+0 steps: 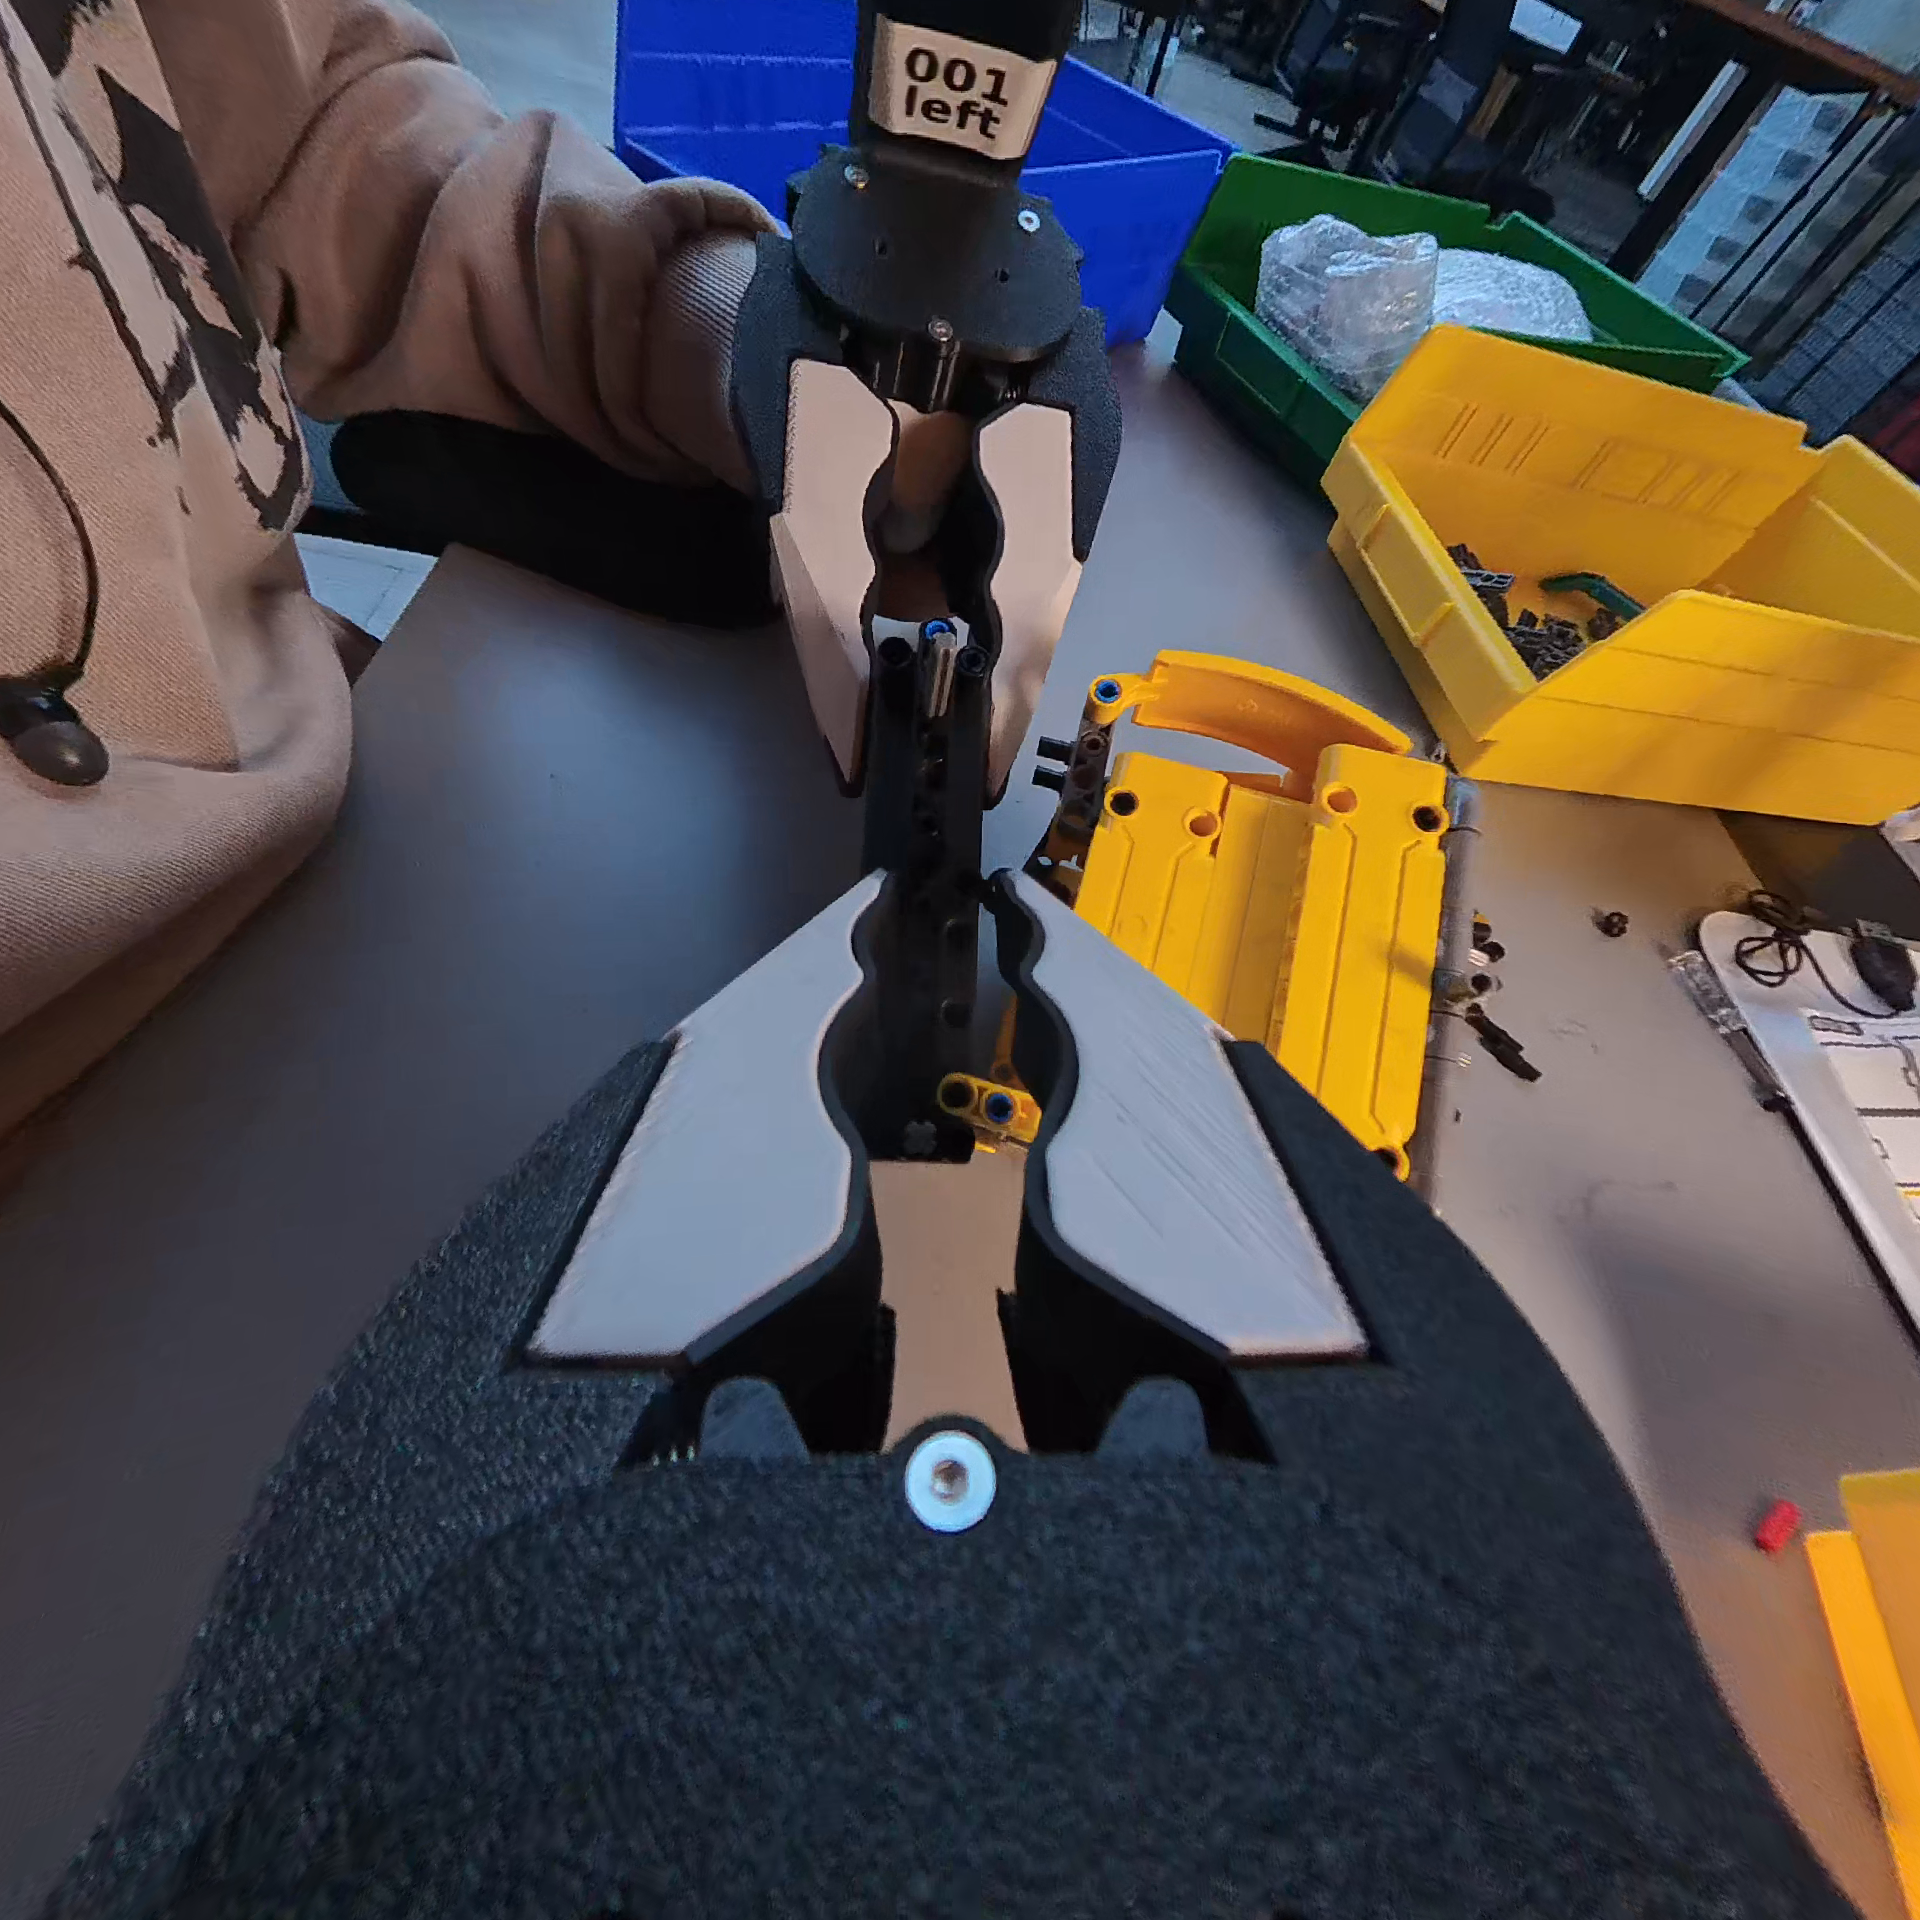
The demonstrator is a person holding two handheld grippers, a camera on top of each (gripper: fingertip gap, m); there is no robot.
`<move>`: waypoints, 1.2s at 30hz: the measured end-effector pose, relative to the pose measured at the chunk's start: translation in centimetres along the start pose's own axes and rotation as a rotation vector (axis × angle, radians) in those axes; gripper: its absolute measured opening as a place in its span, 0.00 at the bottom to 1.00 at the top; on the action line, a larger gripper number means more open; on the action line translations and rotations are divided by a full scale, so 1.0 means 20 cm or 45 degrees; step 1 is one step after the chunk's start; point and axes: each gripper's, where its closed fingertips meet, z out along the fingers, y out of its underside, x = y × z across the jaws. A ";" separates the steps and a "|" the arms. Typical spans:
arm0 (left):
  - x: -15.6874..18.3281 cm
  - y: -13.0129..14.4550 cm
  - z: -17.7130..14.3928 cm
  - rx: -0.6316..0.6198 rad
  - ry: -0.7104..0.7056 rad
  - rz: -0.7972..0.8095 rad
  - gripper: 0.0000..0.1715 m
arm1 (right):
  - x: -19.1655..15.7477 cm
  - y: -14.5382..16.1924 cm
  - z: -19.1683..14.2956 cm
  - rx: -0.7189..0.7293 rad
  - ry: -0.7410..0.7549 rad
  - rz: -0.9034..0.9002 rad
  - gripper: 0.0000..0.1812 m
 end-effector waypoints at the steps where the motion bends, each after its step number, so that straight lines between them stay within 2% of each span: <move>1: 0.00 0.00 0.00 0.000 -0.001 0.000 0.16 | 0.00 0.00 0.00 0.001 -0.003 0.006 0.09; 8: -0.01 -0.01 0.02 0.020 -0.013 -0.009 0.16 | 0.06 0.03 -0.03 0.006 0.040 0.025 0.05; 15: -0.04 -0.02 0.04 0.032 -0.080 0.010 0.16 | 0.11 0.05 -0.05 0.000 0.087 0.062 0.08; 21: -0.04 -0.03 0.03 0.017 -0.135 0.066 0.15 | 0.08 -0.08 -0.08 0.082 0.098 -0.002 0.09; 25: -0.05 -0.03 0.03 0.034 -0.131 0.047 0.15 | 0.09 -0.09 -0.05 0.004 0.118 -0.088 0.10; 29: -0.05 -0.04 0.03 0.048 -0.130 0.053 0.15 | 0.07 -0.08 -0.01 -0.138 -0.015 -0.148 0.10; 33: -0.04 -0.11 0.01 0.149 -0.150 0.077 0.20 | 0.05 -0.06 0.06 -0.275 -0.147 -0.218 0.08; 36: -0.05 -0.11 0.03 0.113 -0.185 0.100 0.19 | 0.05 -0.07 0.10 -0.343 -0.228 -0.247 0.04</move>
